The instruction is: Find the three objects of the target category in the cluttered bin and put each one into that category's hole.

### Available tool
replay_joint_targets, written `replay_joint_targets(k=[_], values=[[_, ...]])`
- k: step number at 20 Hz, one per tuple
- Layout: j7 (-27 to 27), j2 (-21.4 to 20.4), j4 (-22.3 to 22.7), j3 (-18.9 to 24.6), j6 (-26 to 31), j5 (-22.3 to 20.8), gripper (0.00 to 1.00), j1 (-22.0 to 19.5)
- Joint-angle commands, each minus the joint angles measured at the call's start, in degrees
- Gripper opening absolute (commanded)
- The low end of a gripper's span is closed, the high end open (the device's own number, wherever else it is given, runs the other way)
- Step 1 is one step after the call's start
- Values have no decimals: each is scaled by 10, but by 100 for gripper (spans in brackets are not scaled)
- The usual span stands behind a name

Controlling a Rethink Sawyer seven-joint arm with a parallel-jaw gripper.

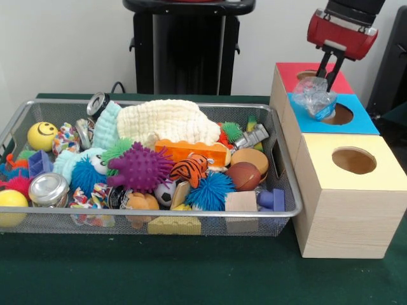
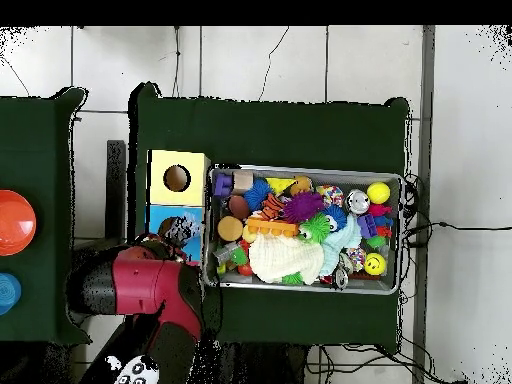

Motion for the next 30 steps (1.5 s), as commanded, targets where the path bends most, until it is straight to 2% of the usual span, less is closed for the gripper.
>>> replay_joint_targets(k=[1,12,20,23,30], values=[[172,58,-21,-22,-46,34,0,6],[192,135,-58,-112,-55,67,0,62],[190,151,-62,-133,-46,94,0,79],[202,169,-73,-160,-34,99,0,95],[242,203,-87,-176,-10,139,0,122]])
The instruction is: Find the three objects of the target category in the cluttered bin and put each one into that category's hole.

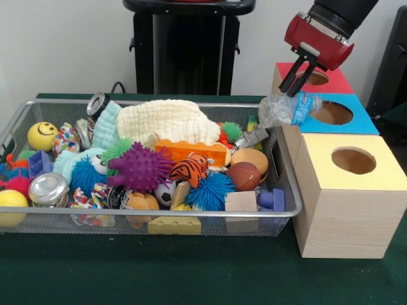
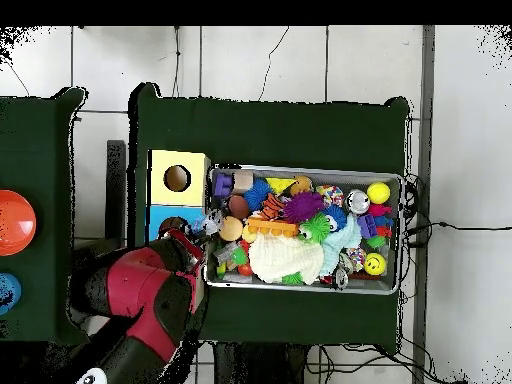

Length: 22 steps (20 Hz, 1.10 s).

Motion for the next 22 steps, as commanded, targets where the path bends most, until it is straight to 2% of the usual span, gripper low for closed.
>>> replay_joint_targets(k=[1,7,12,17,22], values=[[196,56,-49,9,24,53,0,12],[208,69,-56,0,36,70,0,24],[196,55,-53,4,44,71,0,21],[197,32,-60,4,89,75,0,26],[216,37,-76,-6,118,84,0,37]])
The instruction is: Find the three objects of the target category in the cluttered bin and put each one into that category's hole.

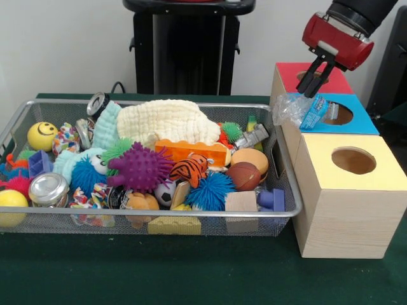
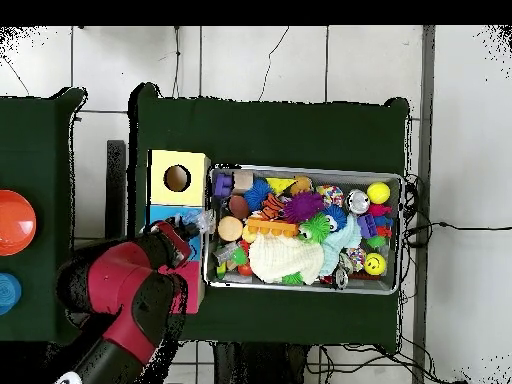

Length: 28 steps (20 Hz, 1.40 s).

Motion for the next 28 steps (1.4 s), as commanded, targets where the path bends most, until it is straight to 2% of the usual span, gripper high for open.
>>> replay_joint_targets(k=[1,6,11,18,25,28], values=[[169,6,-48,28,105,31,0,8],[172,-2,-39,23,115,36,0,19],[136,-60,-8,31,147,23,0,32],[120,-86,20,63,124,27,0,18],[130,-86,14,68,132,26,0,16],[121,-86,-9,46,157,10,0,14]])
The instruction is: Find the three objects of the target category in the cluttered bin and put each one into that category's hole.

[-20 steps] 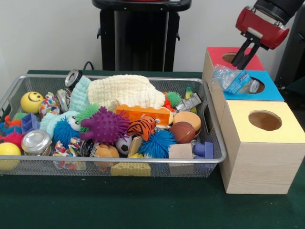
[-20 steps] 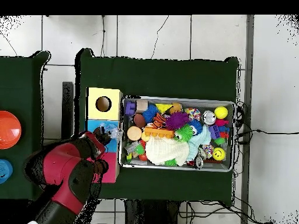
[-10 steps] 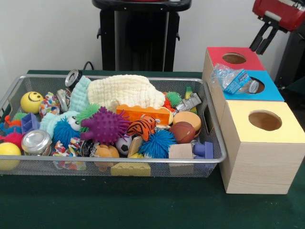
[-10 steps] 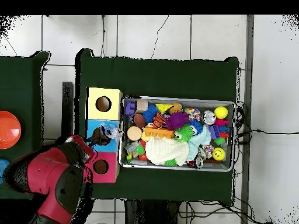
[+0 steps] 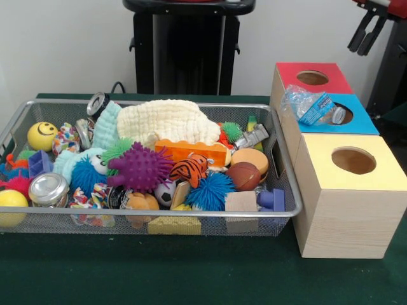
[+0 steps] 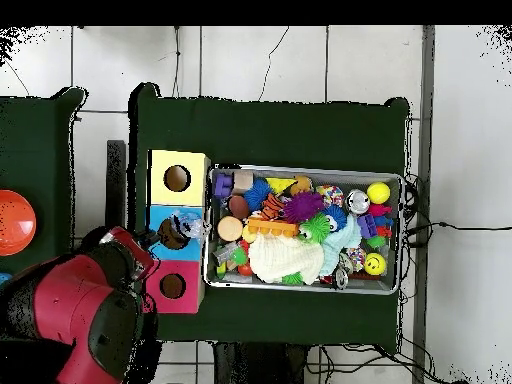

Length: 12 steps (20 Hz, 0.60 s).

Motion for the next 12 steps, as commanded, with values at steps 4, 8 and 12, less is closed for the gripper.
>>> replay_joint_targets(k=[4,8,12], values=[[85,-18,-73,3,181,-30,0,-48],[4,-40,-135,4,232,-66,0,-102],[-70,-66,-135,46,184,-97,0,-152]])
